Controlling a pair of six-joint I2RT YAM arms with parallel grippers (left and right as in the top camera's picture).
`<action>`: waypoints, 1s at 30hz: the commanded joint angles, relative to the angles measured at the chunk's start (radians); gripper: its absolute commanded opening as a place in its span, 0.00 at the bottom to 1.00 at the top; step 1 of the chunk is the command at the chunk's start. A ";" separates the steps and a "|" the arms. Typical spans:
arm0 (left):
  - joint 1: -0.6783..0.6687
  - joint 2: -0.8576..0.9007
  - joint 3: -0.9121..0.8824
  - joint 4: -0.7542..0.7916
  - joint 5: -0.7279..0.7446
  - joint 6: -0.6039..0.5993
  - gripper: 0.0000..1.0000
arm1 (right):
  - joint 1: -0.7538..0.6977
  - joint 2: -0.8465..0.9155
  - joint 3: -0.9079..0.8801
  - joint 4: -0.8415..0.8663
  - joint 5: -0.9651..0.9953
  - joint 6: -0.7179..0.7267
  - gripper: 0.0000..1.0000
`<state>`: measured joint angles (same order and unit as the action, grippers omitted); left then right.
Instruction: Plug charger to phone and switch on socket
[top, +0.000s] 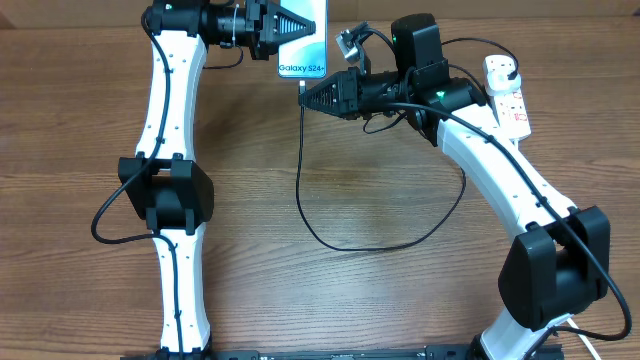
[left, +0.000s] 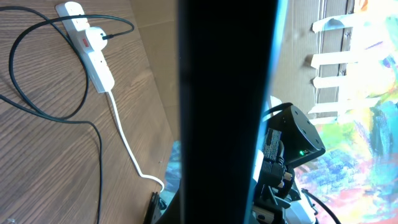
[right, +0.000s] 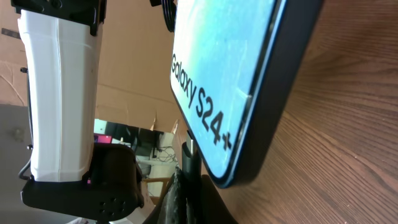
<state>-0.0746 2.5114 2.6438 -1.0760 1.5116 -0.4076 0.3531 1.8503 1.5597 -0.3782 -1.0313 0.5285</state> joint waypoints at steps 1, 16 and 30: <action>-0.016 -0.015 0.015 0.003 0.052 0.038 0.04 | -0.002 -0.021 0.020 0.007 0.003 0.006 0.04; -0.016 -0.015 0.016 0.004 0.048 0.039 0.04 | -0.005 -0.021 0.020 0.007 0.010 0.007 0.04; -0.016 -0.015 0.016 0.003 0.027 0.038 0.04 | -0.038 -0.021 0.020 0.006 -0.017 0.018 0.04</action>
<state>-0.0849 2.5114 2.6438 -1.0733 1.5021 -0.4072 0.3271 1.8503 1.5597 -0.3832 -1.0504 0.5476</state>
